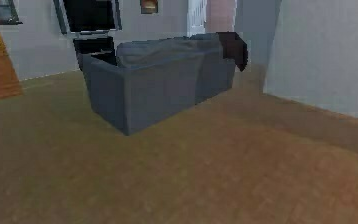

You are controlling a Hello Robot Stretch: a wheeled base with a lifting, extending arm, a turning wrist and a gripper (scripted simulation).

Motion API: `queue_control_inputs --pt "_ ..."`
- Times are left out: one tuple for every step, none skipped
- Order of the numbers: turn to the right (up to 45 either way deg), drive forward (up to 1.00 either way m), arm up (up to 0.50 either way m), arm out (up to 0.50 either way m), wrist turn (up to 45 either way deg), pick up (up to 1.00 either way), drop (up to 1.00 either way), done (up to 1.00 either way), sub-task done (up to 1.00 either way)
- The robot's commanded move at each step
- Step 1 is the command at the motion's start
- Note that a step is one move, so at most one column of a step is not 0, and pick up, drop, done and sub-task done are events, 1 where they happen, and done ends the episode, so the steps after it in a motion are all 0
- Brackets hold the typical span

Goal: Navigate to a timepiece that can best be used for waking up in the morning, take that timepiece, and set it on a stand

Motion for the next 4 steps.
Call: queue_control_inputs --pt "39.0 0.0 0.0 0.0 0.0 0.0 0.0 0.0 0.0" --pt "0.0 0.35 0.0 0.0 0.0 0.0 0.0 0.0 0.0" --pt "30.0 0.0 0.0 0.0 0.0 0.0 0.0 0.0 0.0" --pt "0.0 0.7 0.0 0.0 0.0 0.0 0.0 0.0 0.0"
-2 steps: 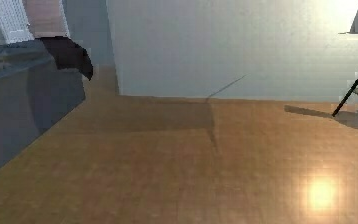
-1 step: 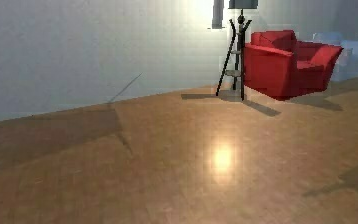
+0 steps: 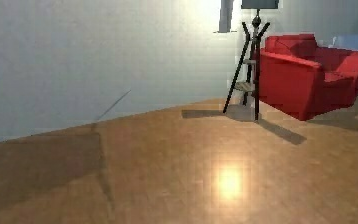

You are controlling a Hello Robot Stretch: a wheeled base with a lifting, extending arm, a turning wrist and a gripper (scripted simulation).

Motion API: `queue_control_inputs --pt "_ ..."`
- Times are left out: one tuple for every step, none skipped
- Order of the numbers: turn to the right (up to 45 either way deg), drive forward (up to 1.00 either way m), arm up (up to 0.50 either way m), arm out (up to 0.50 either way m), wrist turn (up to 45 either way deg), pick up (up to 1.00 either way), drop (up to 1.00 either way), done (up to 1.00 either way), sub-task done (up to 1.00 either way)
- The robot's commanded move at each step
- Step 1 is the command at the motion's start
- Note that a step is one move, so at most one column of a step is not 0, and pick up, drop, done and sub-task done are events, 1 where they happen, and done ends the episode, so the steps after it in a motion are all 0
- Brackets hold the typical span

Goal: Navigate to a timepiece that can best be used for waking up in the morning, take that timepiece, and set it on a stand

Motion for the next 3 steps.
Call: queue_control_inputs --pt "45.0 0.0 0.0 0.0 0.0 0.0 0.0 0.0 0.0" --pt "15.0 0.0 0.0 0.0 0.0 0.0 0.0 0.0 0.0" --pt "3.0 0.0 0.0 0.0 0.0 0.0 0.0 0.0 0.0"
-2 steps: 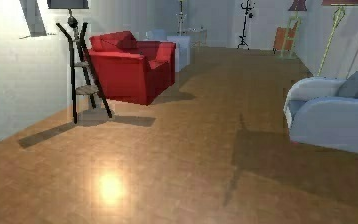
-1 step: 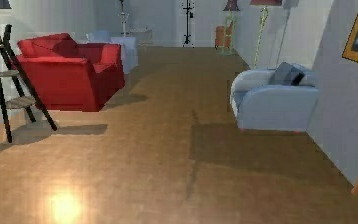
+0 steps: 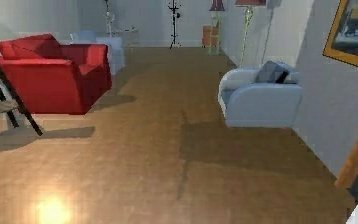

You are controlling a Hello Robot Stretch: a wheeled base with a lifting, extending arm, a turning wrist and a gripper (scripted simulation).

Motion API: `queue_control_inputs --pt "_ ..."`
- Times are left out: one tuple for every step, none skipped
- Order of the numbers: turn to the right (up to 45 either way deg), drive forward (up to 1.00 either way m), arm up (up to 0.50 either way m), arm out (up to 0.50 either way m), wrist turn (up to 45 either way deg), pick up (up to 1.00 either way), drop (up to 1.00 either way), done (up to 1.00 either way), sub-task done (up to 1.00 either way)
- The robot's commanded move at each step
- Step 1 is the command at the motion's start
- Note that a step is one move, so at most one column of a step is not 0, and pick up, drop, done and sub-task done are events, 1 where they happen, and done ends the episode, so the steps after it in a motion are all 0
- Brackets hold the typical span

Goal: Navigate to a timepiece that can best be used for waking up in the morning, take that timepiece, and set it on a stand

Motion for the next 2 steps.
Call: queue_control_inputs --pt "0.0 0.85 0.0 0.0 0.0 0.0 0.0 0.0 0.0" --pt "45.0 0.0 0.0 0.0 0.0 0.0 0.0 0.0 0.0"
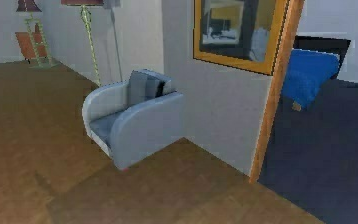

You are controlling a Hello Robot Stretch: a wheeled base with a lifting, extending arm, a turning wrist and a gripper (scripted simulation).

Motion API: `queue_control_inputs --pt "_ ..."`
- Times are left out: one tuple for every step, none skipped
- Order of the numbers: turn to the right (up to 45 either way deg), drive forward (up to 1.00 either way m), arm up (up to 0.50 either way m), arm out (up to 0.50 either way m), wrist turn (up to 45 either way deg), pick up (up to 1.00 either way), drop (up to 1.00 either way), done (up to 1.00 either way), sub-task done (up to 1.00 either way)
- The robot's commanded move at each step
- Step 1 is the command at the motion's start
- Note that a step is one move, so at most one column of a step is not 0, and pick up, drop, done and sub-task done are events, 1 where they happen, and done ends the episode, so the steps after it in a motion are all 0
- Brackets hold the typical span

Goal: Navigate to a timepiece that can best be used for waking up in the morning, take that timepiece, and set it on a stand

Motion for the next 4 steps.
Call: queue_control_inputs --pt "18.0 0.0 0.0 0.0 0.0 0.0 0.0 0.0 0.0" --pt "0.0 0.2 0.0 0.0 0.0 0.0 0.0 0.0 0.0" --pt "24.0 0.0 0.0 0.0 0.0 0.0 0.0 0.0 0.0" --pt "0.0 1.0 0.0 0.0 0.0 0.0 0.0 0.0 0.0"
